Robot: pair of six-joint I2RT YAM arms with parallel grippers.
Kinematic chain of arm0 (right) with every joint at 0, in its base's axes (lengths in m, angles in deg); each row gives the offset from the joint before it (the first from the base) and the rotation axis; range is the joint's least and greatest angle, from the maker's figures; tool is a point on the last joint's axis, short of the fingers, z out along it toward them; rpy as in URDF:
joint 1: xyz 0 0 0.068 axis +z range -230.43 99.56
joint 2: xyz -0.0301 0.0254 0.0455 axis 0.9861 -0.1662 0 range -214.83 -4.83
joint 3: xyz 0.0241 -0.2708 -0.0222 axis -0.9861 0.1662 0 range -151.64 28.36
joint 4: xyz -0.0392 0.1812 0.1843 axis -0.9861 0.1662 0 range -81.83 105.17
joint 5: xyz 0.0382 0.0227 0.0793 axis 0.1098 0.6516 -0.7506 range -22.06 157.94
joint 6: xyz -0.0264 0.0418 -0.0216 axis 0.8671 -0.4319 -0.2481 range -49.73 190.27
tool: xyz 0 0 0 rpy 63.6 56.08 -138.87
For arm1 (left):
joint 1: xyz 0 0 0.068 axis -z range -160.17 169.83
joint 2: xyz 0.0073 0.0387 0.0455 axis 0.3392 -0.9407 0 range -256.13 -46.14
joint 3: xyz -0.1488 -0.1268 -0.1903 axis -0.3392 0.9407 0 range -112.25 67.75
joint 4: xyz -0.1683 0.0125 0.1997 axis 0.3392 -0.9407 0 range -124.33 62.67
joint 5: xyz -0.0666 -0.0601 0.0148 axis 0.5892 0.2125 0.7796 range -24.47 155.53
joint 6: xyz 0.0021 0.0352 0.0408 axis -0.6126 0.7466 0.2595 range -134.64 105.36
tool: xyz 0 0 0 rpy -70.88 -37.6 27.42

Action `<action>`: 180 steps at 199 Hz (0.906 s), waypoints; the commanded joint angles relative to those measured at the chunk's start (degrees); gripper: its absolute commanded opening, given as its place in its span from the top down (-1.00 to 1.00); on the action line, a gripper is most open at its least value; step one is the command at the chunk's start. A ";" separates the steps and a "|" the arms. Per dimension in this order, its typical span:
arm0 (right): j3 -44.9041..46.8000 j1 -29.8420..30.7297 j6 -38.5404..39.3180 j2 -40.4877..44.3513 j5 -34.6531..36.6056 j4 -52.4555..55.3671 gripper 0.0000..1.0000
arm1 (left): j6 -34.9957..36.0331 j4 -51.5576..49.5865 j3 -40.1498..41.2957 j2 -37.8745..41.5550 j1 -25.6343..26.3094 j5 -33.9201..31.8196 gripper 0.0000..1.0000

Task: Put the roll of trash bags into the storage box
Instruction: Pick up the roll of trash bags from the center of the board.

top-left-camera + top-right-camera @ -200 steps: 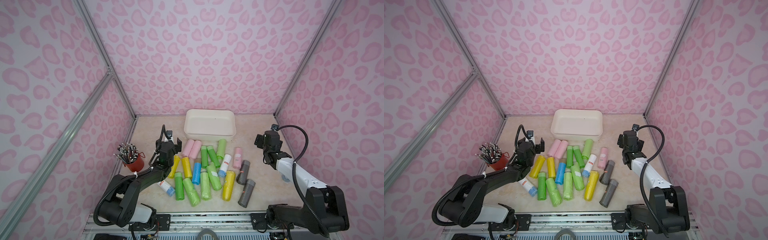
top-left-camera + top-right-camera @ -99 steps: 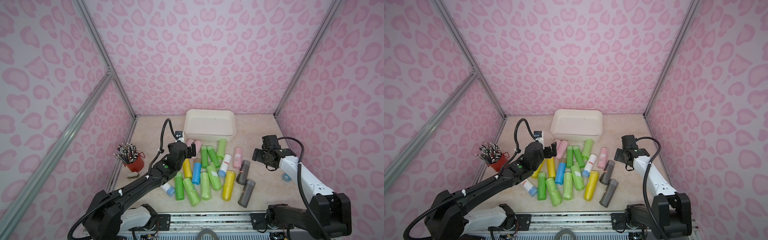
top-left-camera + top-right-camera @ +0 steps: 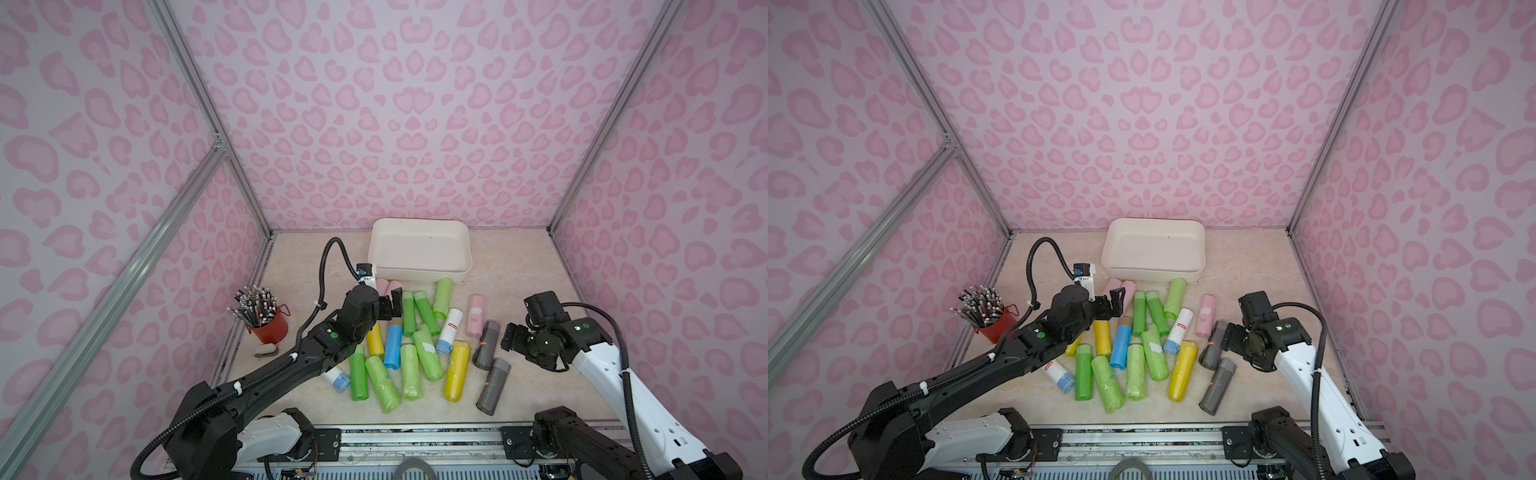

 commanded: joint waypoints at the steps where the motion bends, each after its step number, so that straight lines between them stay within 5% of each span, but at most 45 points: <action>1: 1.03 2.29 -5.38 0.89 -0.42 5.12 -0.74 | -0.68 1.10 0.82 0.91 -0.04 0.90 -0.99; 19: 2.32 5.55 -7.93 1.22 0.76 5.04 -0.55 | -0.60 1.48 1.60 1.51 -0.12 0.51 -0.99; 55: 4.17 13.60 -16.11 1.36 4.07 4.26 -0.52 | 0.54 -1.27 1.81 1.99 -0.37 -4.09 -0.99; 103: 9.43 20.57 -24.83 1.10 4.53 -1.92 -0.50 | 1.04 -1.69 2.75 1.95 -3.00 -0.03 -0.99; 180: 16.37 24.96 -31.53 -1.18 4.65 -12.36 -0.38 | 1.06 -1.95 4.95 4.08 -4.57 0.56 -0.99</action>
